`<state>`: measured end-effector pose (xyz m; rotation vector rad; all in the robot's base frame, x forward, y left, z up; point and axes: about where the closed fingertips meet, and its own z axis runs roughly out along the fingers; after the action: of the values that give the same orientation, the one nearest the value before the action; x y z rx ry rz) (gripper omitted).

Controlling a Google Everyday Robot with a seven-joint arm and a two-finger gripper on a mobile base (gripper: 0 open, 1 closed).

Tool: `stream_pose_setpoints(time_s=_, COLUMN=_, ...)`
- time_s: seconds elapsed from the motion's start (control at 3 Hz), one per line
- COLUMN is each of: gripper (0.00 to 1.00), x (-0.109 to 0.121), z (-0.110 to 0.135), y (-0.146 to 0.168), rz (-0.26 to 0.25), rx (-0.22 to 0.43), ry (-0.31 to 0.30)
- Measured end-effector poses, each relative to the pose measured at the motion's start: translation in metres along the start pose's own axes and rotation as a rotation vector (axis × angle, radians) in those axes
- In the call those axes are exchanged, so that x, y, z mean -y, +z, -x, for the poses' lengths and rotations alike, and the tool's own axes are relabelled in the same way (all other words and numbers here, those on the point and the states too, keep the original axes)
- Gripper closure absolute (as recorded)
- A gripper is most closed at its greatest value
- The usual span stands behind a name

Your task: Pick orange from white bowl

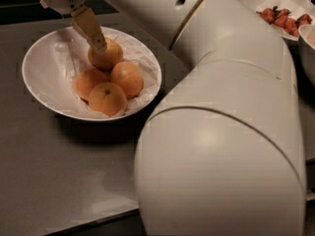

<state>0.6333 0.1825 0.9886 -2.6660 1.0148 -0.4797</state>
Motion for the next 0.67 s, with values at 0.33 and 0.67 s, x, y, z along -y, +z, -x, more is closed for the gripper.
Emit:
stream_pose_setpoints(time_s=0.33, gripper=0.0, x=0.003, z=0.0, y=0.0, rz=-0.013, rx=0.001, ry=0.001)
stream_pose_setpoints(time_s=0.67, gripper=0.0, x=-0.012, z=0.002, y=-0.01, rz=0.009, rx=-0.001, ry=0.009)
